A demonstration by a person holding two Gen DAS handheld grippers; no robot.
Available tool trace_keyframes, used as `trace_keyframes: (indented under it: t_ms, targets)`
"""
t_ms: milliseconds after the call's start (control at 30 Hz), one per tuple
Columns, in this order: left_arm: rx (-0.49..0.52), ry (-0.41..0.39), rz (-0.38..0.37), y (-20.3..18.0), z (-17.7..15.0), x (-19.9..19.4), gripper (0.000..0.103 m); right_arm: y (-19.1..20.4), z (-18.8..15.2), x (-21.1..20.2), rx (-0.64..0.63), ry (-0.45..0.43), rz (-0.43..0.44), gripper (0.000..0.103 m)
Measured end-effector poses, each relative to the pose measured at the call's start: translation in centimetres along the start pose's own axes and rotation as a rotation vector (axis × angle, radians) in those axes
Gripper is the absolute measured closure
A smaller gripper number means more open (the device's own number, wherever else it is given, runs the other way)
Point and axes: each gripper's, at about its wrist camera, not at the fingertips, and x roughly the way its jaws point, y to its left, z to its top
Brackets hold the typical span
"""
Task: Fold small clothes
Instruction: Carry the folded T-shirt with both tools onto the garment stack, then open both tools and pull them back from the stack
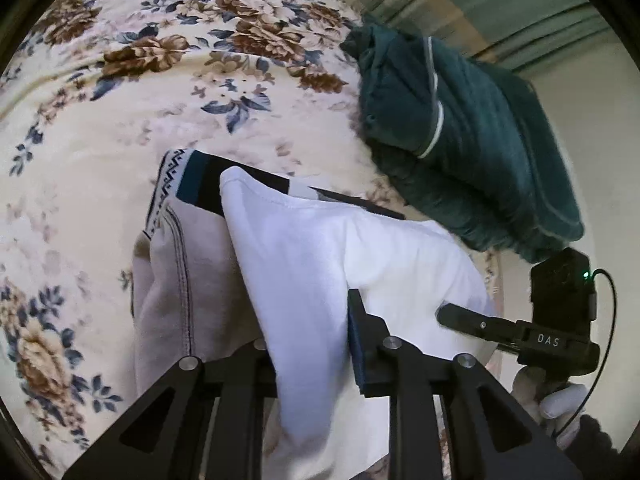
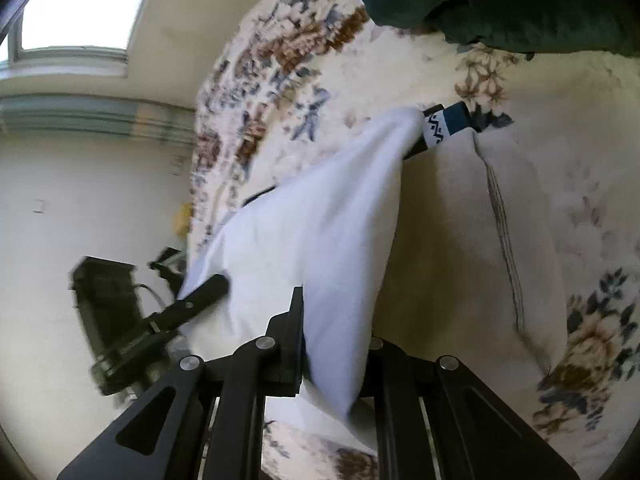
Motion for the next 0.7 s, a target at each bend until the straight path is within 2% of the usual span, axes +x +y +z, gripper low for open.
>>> trace_keyframes:
  t_ms: [33,67,100,133,167,233,267,300,333,367,433,567,700]
  targets:
    - [0.003,-0.009,0.038,-0.1,0.1,-0.3,0.076,0.2,0.1,0.3,-0.017,0.007,-0.022,0.088]
    - [0.007,-0.039,0.115,-0.3,0.0,-0.8,0.069,0.3,0.0,0.3,-0.034,0.017,-0.051,0.086]
    - [0.013,-0.067,0.170,-0.6,-0.2,-1.4,0.068,0.4,0.1,0.4,-0.048,0.028,-0.092,0.085]
    - [0.033,-0.119,0.208,-0.9,-0.4,-2.2,0.068,0.8,-0.1,0.4,-0.071,0.039,-0.152,0.074]
    - [0.045,-0.151,0.232,-1.2,-0.5,-2.8,0.068,1.2,-0.2,0.4,-0.090,0.046,-0.199,0.058]
    - [0.079,-0.198,0.288,-1.8,-0.9,-3.6,0.063,2.4,-0.8,0.3,-0.161,0.041,-0.313,0.043]
    - [0.096,-0.221,0.317,-2.3,-1.4,-4.1,0.042,2.9,-1.3,0.2,-0.195,0.035,-0.365,0.036]
    - [0.106,-0.228,0.335,-2.6,-1.6,-4.3,0.011,3.4,-1.9,0.0,-0.223,0.028,-0.416,0.032]
    - [0.117,-0.234,0.349,-2.9,-1.9,-4.5,0.003,3.9,-2.6,-0.3,-0.249,0.014,-0.472,0.024]
    - [0.133,-0.243,0.363,-3.3,-2.5,-4.7,0.000,4.2,-3.2,-0.6,-0.268,-0.001,-0.514,0.015]
    - [0.160,-0.250,0.401,-4.2,-3.7,-5.1,0.000,4.4,-4.7,-1.5,-0.277,-0.025,-0.583,0.003]
    - [0.171,-0.268,0.459,-5.8,-6.2,-5.9,0.000,5.1,-8.2,-3.9,-0.302,-0.088,-0.736,0.001]
    - [0.159,-0.282,0.502,-7.4,-8.7,-7.7,0.000,6.0,-11.5,-7.0,-0.325,-0.177,-0.827,0.001]
